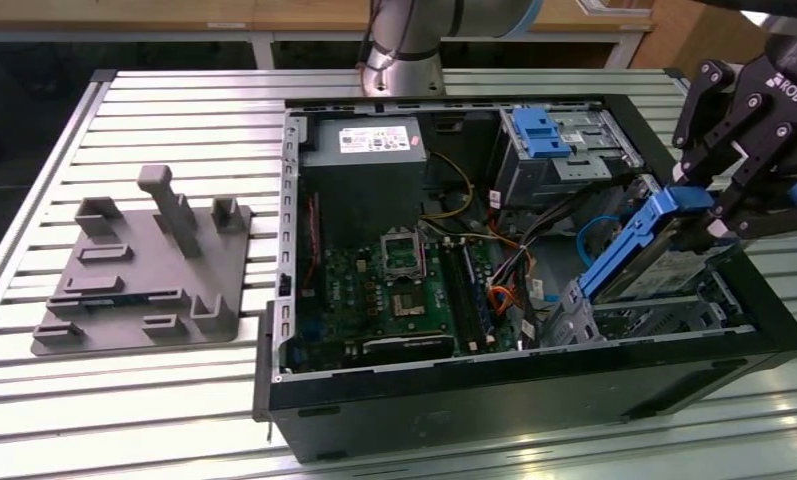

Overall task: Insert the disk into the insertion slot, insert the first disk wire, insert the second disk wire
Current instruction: 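Insert the disk into the insertion slot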

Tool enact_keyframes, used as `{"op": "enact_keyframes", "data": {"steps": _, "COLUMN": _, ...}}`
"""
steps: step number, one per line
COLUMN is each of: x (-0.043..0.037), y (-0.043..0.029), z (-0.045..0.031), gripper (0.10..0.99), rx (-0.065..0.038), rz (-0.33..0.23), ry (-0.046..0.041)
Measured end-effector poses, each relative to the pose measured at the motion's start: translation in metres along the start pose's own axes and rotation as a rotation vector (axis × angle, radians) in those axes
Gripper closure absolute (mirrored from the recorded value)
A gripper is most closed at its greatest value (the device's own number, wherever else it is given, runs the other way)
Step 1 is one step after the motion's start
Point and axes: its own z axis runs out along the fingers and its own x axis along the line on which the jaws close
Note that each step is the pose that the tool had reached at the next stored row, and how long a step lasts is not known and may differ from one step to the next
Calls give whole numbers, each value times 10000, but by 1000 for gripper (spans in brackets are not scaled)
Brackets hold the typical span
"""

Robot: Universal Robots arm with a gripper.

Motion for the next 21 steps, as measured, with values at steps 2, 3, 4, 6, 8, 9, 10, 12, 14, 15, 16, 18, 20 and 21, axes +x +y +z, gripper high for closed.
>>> {"op": "enact_keyframes", "data": {"steps": 2, "x": 6, "y": -4, "z": 36, "gripper": 722, "rx": 0, "rz": -5, "ry": 0}}
{"op": "enact_keyframes", "data": {"steps": 3, "x": 9, "y": -6, "z": 54, "gripper": 722, "rx": 0, "rz": -6, "ry": 0}}
{"op": "enact_keyframes", "data": {"steps": 4, "x": 13, "y": -8, "z": 71, "gripper": 722, "rx": 0, "rz": -8, "ry": 1}}
{"op": "enact_keyframes", "data": {"steps": 6, "x": 20, "y": -12, "z": 108, "gripper": 722, "rx": -1, "rz": -12, "ry": 1}}
{"op": "enact_keyframes", "data": {"steps": 8, "x": 26, "y": -15, "z": 143, "gripper": 722, "rx": -2, "rz": -16, "ry": 2}}
{"op": "enact_keyframes", "data": {"steps": 9, "x": 28, "y": -17, "z": 162, "gripper": 722, "rx": -2, "rz": -17, "ry": 2}}
{"op": "enact_keyframes", "data": {"steps": 10, "x": 31, "y": -19, "z": 180, "gripper": 722, "rx": -2, "rz": -19, "ry": 1}}
{"op": "enact_keyframes", "data": {"steps": 12, "x": 34, "y": -23, "z": 215, "gripper": 722, "rx": -2, "rz": -21, "ry": 2}}
{"op": "enact_keyframes", "data": {"steps": 14, "x": 38, "y": -26, "z": 252, "gripper": 710, "rx": -3, "rz": -22, "ry": 0}}
{"op": "enact_keyframes", "data": {"steps": 15, "x": 38, "y": -27, "z": 263, "gripper": 710, "rx": -2, "rz": -21, "ry": 3}}
{"op": "enact_keyframes", "data": {"steps": 16, "x": 38, "y": -29, "z": 272, "gripper": 655, "rx": -3, "rz": -21, "ry": 5}}
{"op": "enact_keyframes", "data": {"steps": 18, "x": 39, "y": -30, "z": 287, "gripper": 592, "rx": -5, "rz": -20, "ry": 6}}
{"op": "enact_keyframes", "data": {"steps": 20, "x": 39, "y": -31, "z": 294, "gripper": 533, "rx": -6, "rz": -21, "ry": 5}}
{"op": "enact_keyframes", "data": {"steps": 21, "x": 39, "y": -31, "z": 295, "gripper": 471, "rx": -6, "rz": -20, "ry": 10}}
